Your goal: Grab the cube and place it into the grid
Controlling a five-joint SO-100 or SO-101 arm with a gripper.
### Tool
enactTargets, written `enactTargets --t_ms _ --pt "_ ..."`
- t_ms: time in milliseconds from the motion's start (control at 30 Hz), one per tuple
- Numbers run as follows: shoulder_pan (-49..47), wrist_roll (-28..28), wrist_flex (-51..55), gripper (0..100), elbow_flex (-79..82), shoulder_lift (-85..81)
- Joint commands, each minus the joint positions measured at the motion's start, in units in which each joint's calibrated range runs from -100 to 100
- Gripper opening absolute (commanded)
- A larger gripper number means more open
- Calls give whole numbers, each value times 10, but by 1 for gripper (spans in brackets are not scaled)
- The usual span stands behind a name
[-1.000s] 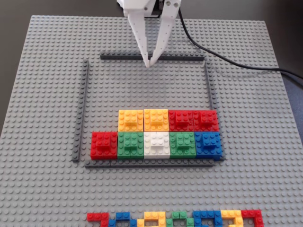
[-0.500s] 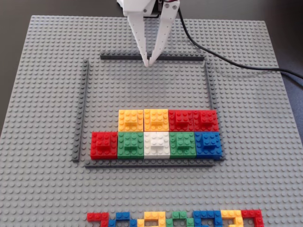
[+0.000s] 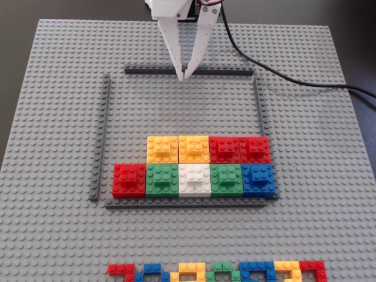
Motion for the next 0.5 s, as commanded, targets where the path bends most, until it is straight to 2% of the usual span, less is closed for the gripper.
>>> enactTargets --t_ms 0,467 --pt "-4 -3 2 0 5 -23" --pt "-4 -7 2 0 5 -23"
